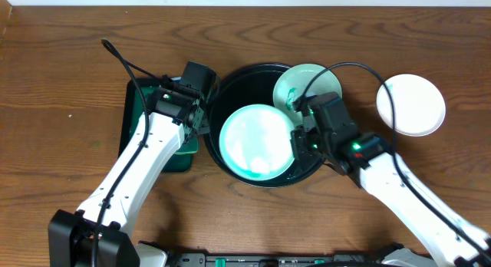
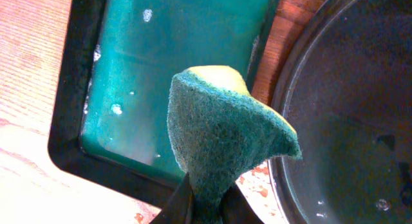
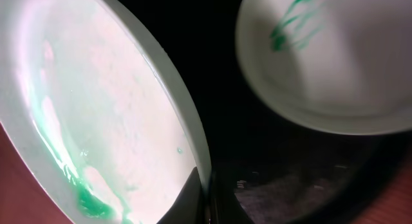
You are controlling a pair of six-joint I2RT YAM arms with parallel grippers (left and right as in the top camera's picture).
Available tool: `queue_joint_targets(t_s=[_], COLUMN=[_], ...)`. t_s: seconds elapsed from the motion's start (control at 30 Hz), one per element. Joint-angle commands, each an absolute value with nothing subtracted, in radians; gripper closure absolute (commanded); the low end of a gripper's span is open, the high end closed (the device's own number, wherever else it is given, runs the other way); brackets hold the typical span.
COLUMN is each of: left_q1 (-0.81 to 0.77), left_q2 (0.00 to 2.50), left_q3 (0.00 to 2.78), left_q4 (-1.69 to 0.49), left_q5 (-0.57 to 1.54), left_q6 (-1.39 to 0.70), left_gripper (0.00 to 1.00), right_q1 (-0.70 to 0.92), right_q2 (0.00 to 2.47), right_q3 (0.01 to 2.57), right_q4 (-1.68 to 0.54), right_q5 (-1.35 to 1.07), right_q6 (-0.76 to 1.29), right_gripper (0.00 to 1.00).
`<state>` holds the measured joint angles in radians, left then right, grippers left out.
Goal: Clean dirty plates on tray and stack at the side
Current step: 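Move the sponge back over the water tray with the left gripper, then lift the pale green plate upright with the right gripper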
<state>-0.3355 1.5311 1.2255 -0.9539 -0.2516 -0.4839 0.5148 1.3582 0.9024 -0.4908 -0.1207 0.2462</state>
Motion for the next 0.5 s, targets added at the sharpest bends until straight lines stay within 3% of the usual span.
queue_joint_targets(t_s=[0.0,0.47], left_q1=[-0.329,-0.329], left_q2=[1.536,1.536], left_q3=[1.241,1.24], left_q4=[-0.957,-0.957], left_q5=[-0.238,-0.186], left_q6=[-0.499,-0.492], left_gripper=[0.93,0.93], right_q1=[0.52,0.52], right_q2=[1.302,1.292], right_q3=[0.92,0.92], right_q4=[-0.509,-0.454], right_q5=[0.001,0.336], right_q6=[0.207,0.23], right_gripper=[0.99,0.99])
